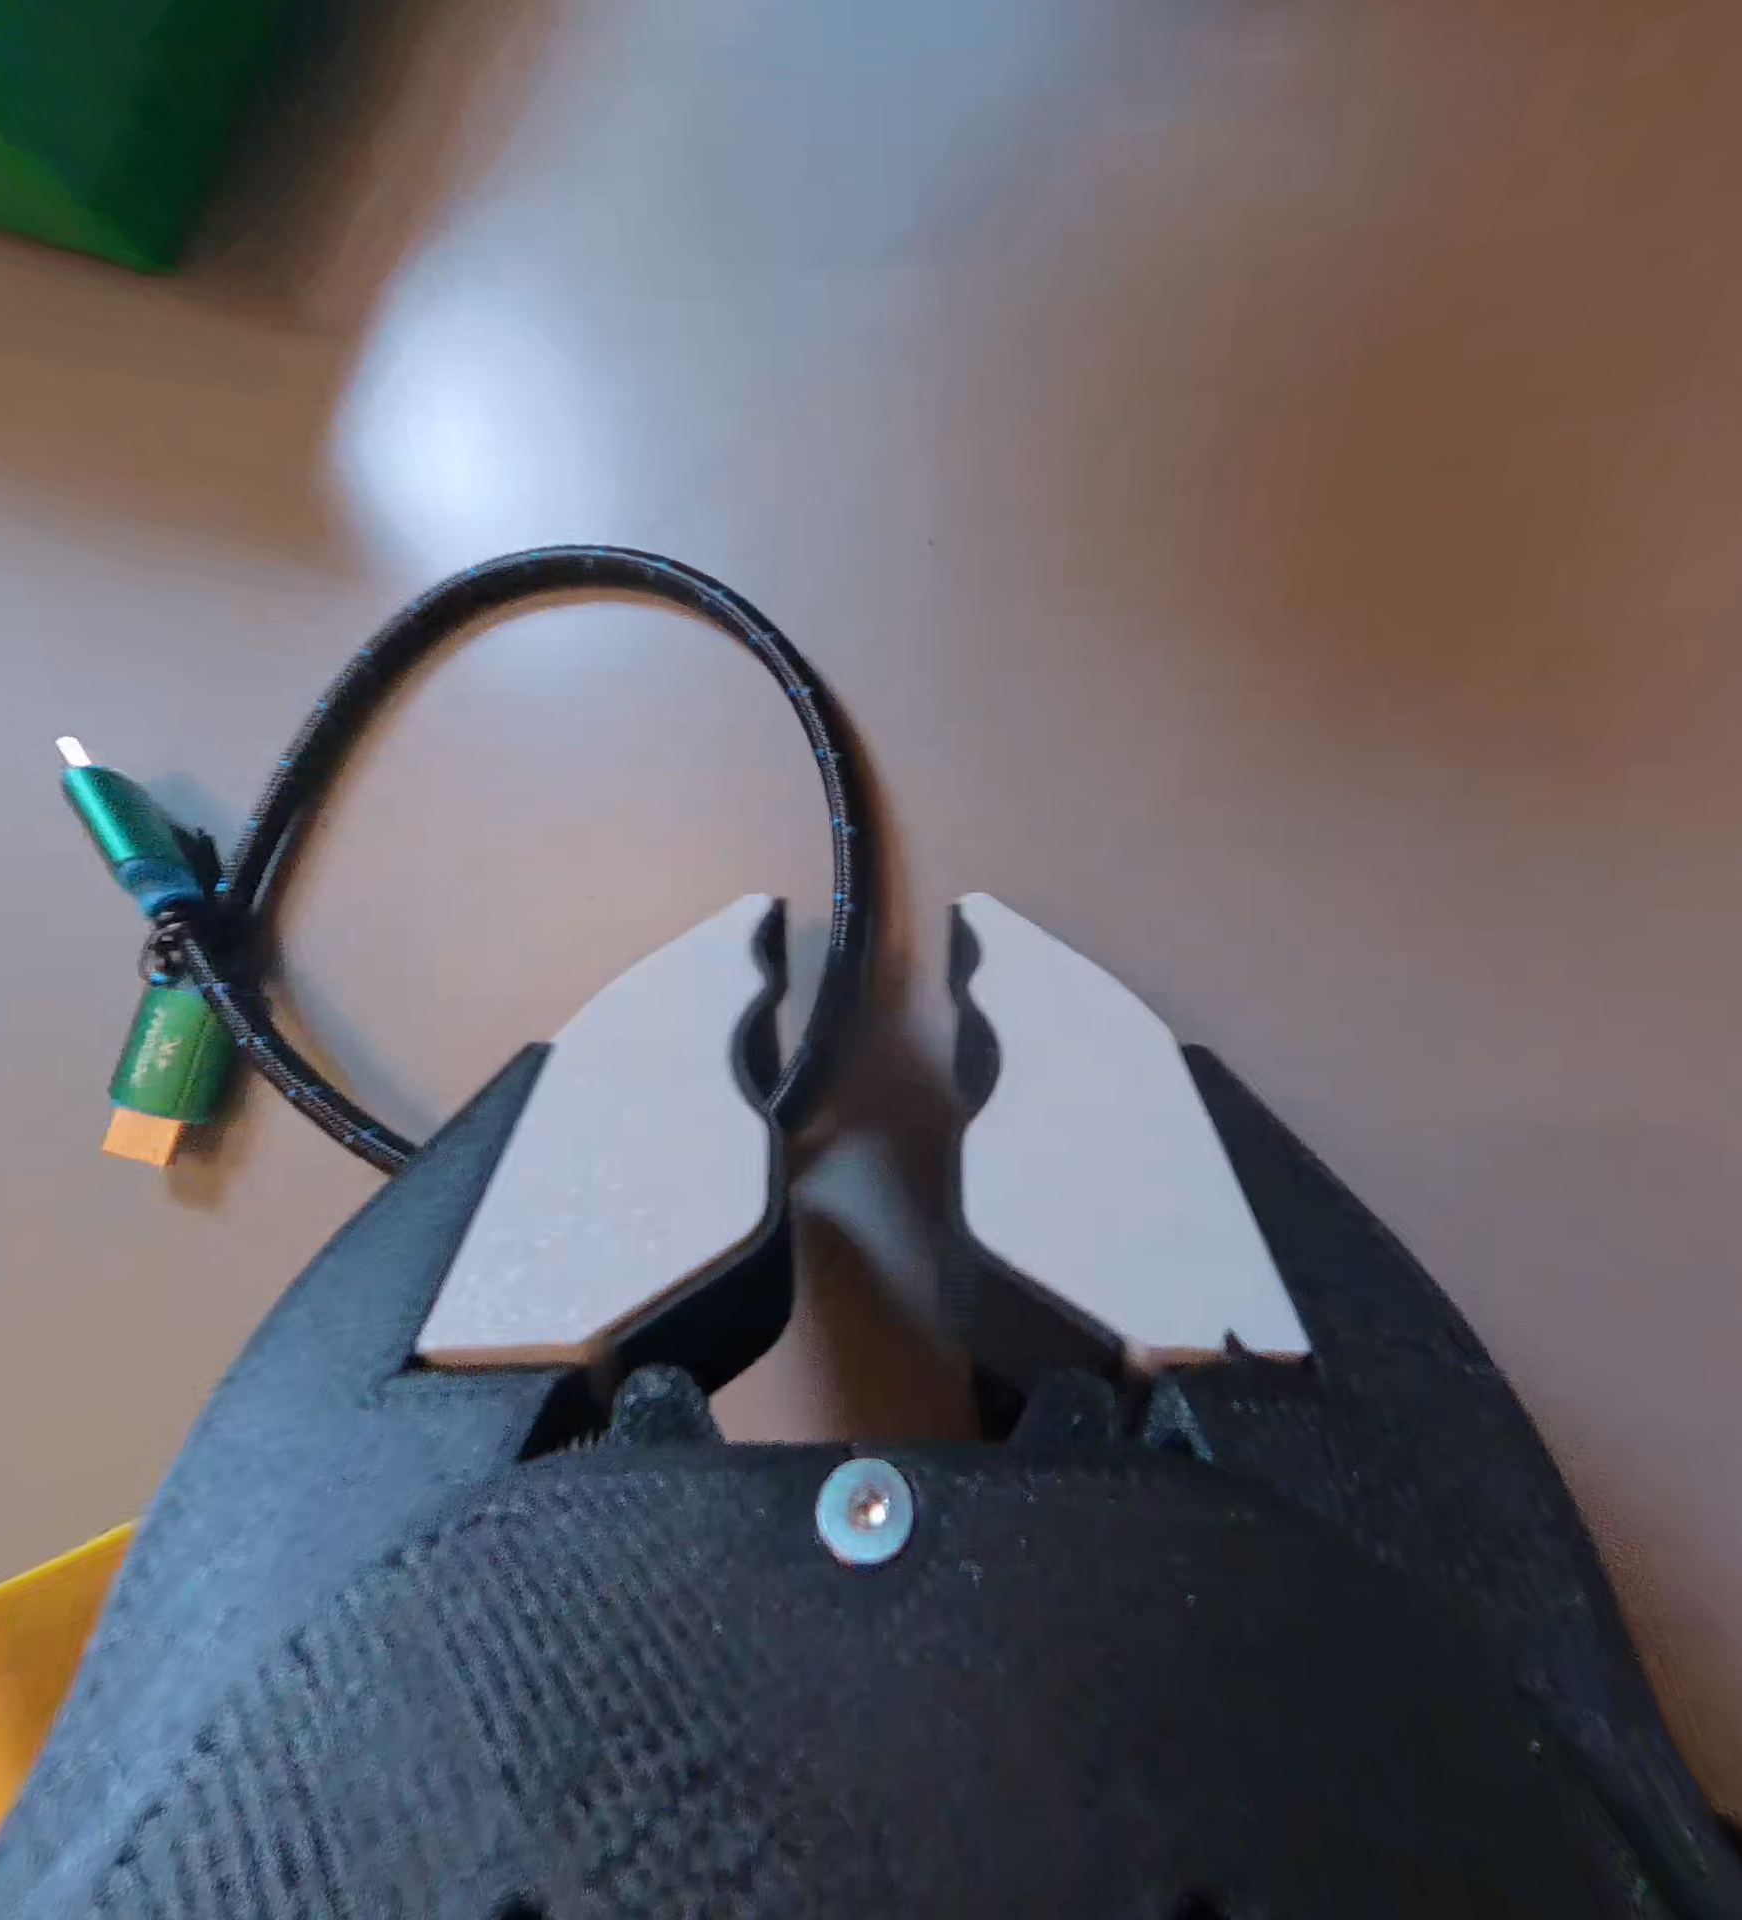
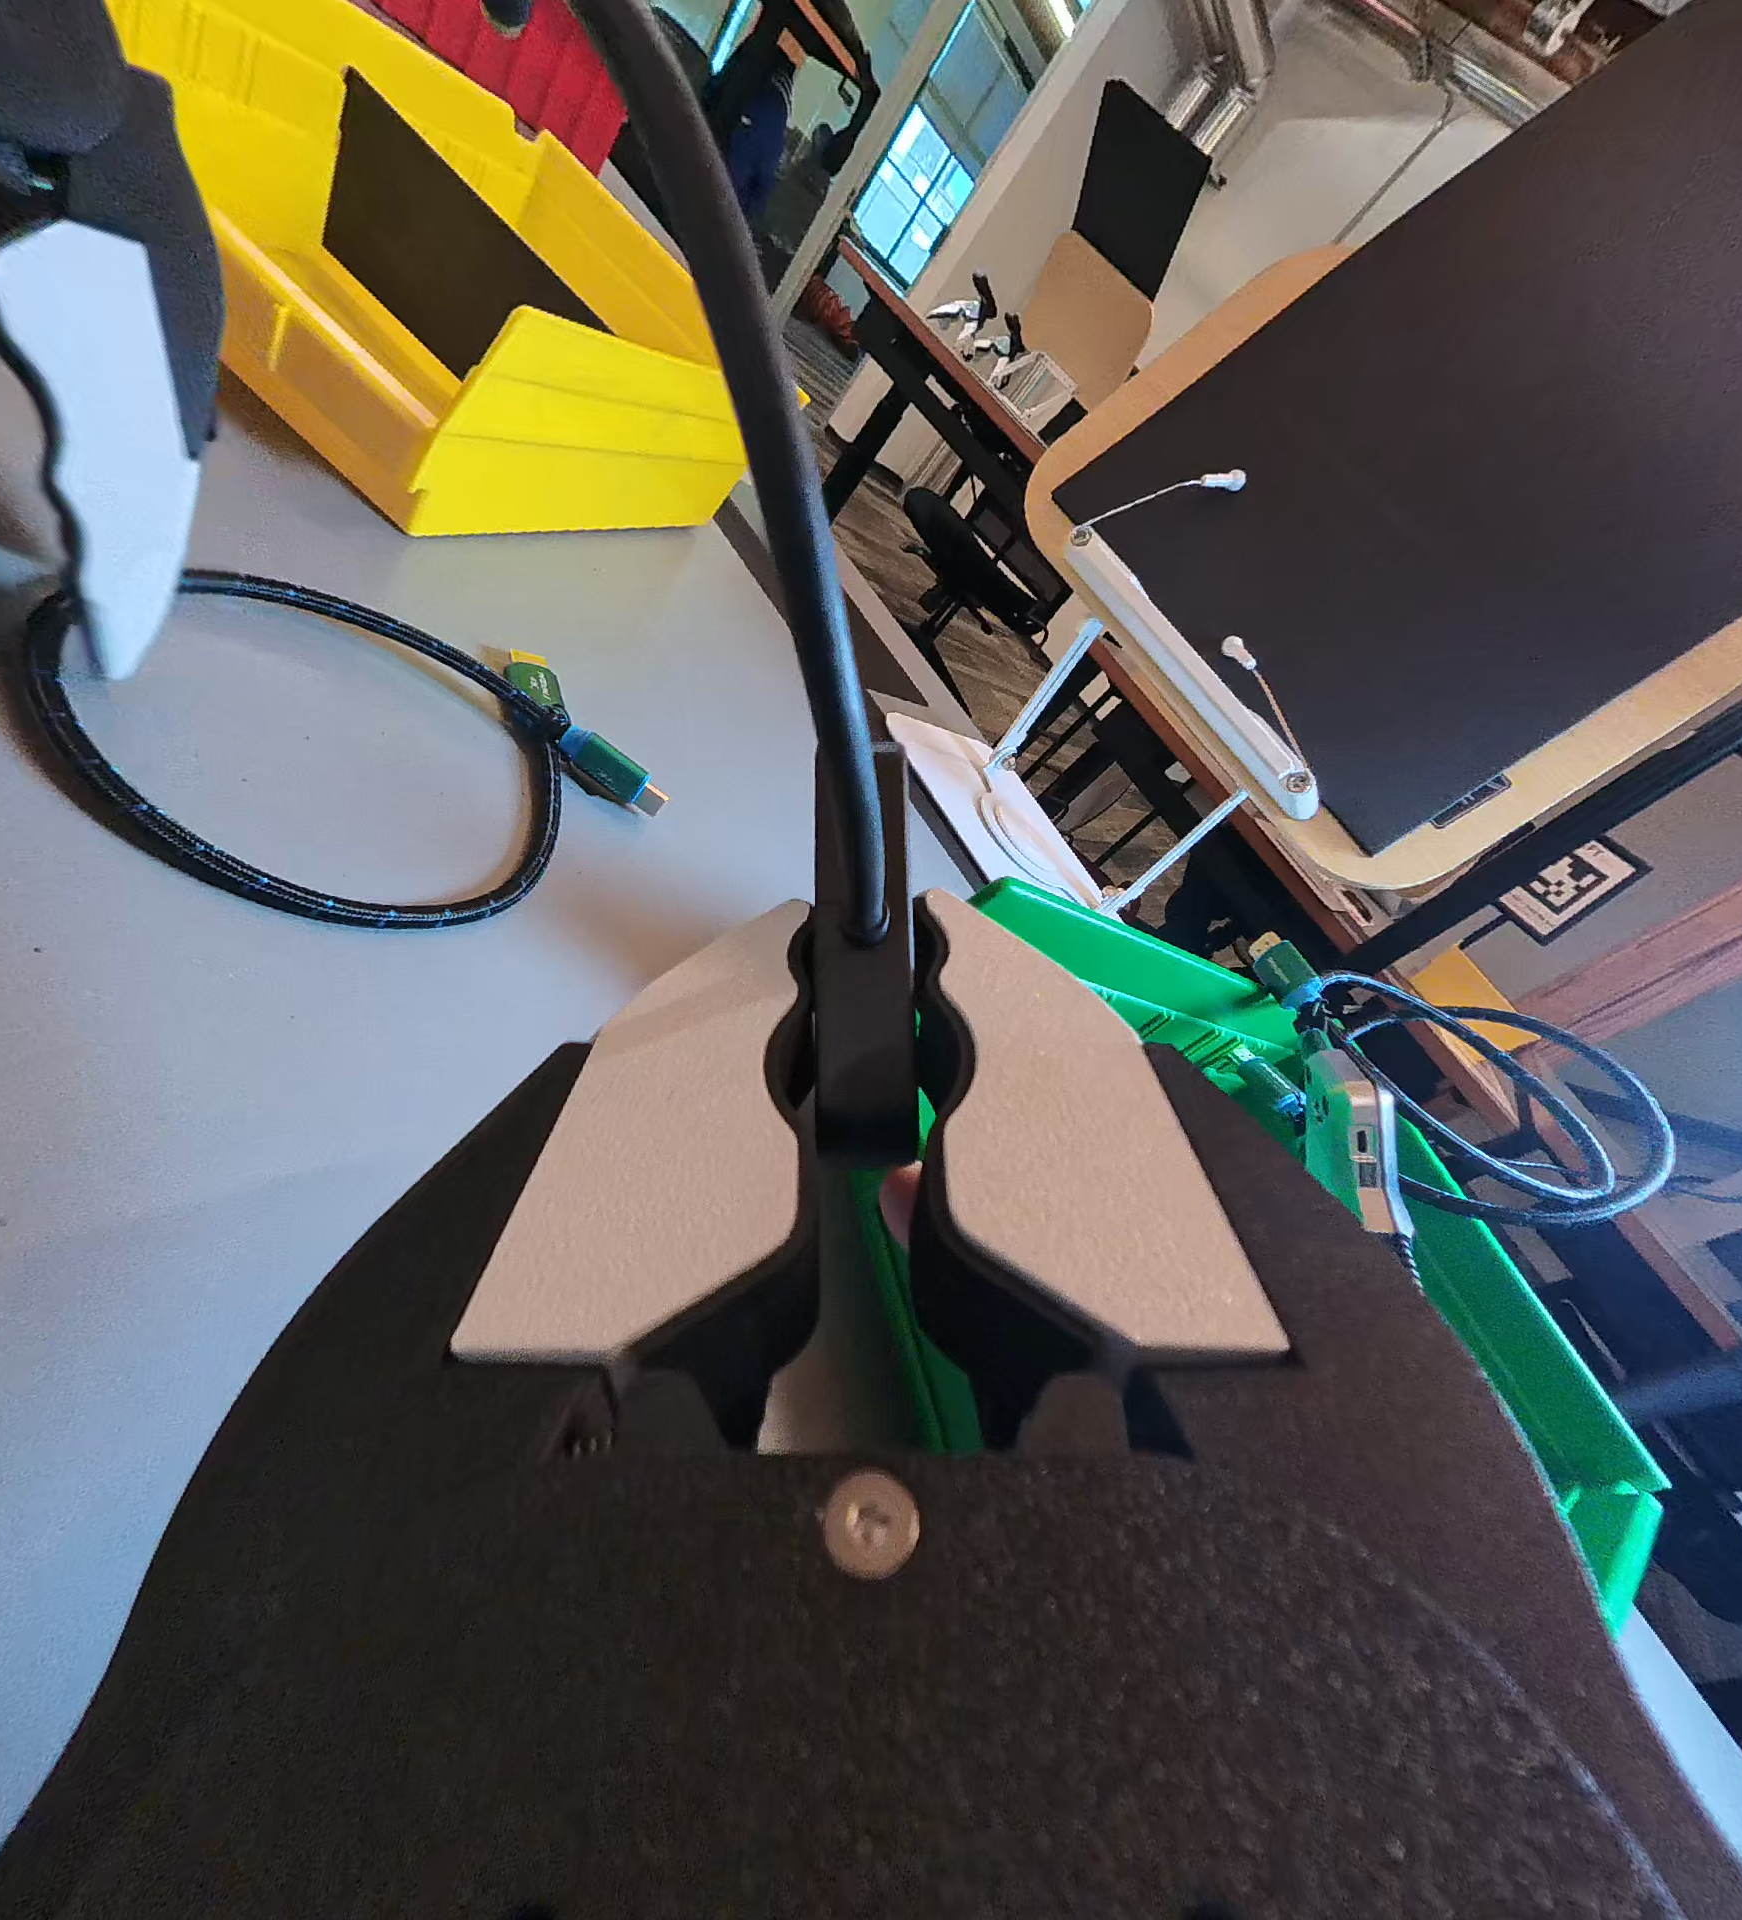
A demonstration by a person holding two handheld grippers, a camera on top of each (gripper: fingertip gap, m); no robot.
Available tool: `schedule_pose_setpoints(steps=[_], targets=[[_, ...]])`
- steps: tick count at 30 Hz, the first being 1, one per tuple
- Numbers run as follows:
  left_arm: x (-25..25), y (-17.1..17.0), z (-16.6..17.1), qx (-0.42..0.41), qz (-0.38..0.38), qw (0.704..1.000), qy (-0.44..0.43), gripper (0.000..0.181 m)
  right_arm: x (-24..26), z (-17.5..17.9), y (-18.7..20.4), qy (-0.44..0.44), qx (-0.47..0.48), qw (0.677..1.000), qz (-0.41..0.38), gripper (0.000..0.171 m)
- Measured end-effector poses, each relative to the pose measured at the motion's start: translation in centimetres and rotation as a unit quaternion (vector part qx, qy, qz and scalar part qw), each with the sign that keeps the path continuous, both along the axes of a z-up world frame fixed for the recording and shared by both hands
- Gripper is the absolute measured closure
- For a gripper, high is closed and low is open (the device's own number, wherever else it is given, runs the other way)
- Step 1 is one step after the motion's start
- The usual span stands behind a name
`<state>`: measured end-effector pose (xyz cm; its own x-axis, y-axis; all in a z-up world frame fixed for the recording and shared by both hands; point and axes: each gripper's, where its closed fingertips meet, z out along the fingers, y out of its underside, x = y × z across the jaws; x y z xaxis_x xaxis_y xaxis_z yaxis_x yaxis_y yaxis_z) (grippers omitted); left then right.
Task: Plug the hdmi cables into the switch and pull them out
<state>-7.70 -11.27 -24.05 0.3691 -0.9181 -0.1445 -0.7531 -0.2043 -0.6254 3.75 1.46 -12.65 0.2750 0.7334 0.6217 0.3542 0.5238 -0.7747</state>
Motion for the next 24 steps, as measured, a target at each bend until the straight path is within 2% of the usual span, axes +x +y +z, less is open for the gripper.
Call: schedule_pose_setpoints(steps=[1,2,4,6,9,10,12,14,16,18,19,21,23,24], targets=[[-0.1,0.0,-0.3,-0.001,-0.004,1.000,0.013,0.168,0.0,0.0,0.0,-0.001,0.001,1.000,-0.001,0.157],[-0.2,0.0,-0.3,0.010,-0.013,1.000,0.024,0.174,0.0,0.0,0.0,0.000,0.001,1.000,-0.001,0.157],[-0.4,-1.0,-0.2,0.009,-0.042,0.998,0.054,0.174,0.2,0.2,0.1,0.003,0.002,1.000,-0.003,0.157],[1.0,-3.0,1.9,0.004,-0.090,0.996,-0.003,0.174,0.3,0.5,0.1,0.010,0.003,1.000,-0.005,0.156],[1.9,-3.8,8.5,0.039,-0.103,0.983,-0.144,0.175,0.4,0.7,0.3,0.016,0.001,1.000,-0.007,0.157],[1.6,-3.3,11.1,0.063,-0.089,0.974,-0.197,0.175,0.5,0.7,0.3,0.017,-0.001,1.000,-0.007,0.157],[0.1,-0.9,15.4,0.096,-0.013,0.952,-0.290,0.175,0.5,0.7,0.5,0.020,-0.005,1.000,-0.009,0.157],[-2.3,2.6,17.1,0.103,0.090,0.928,-0.346,0.181,0.6,0.8,0.6,0.025,-0.007,1.000,-0.013,0.157],[-4.5,5.8,15.8,0.089,0.176,0.917,-0.348,0.181,0.8,1.1,0.8,0.031,-0.009,0.999,-0.017,0.157],[-5.7,7.7,12.2,0.072,0.224,0.930,-0.284,0.180,1.0,1.3,0.9,0.036,-0.007,0.999,-0.020,0.156],[-6.1,8.1,10.8,0.078,0.235,0.937,-0.248,0.171,1.0,1.4,0.9,0.037,-0.006,0.999,-0.021,0.156],[-4.7,6.8,10.0,0.098,0.179,0.957,-0.207,0.167,1.1,1.5,0.9,0.039,-0.005,0.999,-0.021,0.156],[-2.0,4.1,10.2,0.109,0.083,0.971,-0.194,0.169,1.1,1.5,0.9,0.039,-0.006,0.999,-0.017,0.157],[-0.3,2.1,9.8,0.085,0.028,0.979,-0.185,0.165,1.0,1.4,0.8,0.037,-0.006,0.999,-0.016,0.157]])
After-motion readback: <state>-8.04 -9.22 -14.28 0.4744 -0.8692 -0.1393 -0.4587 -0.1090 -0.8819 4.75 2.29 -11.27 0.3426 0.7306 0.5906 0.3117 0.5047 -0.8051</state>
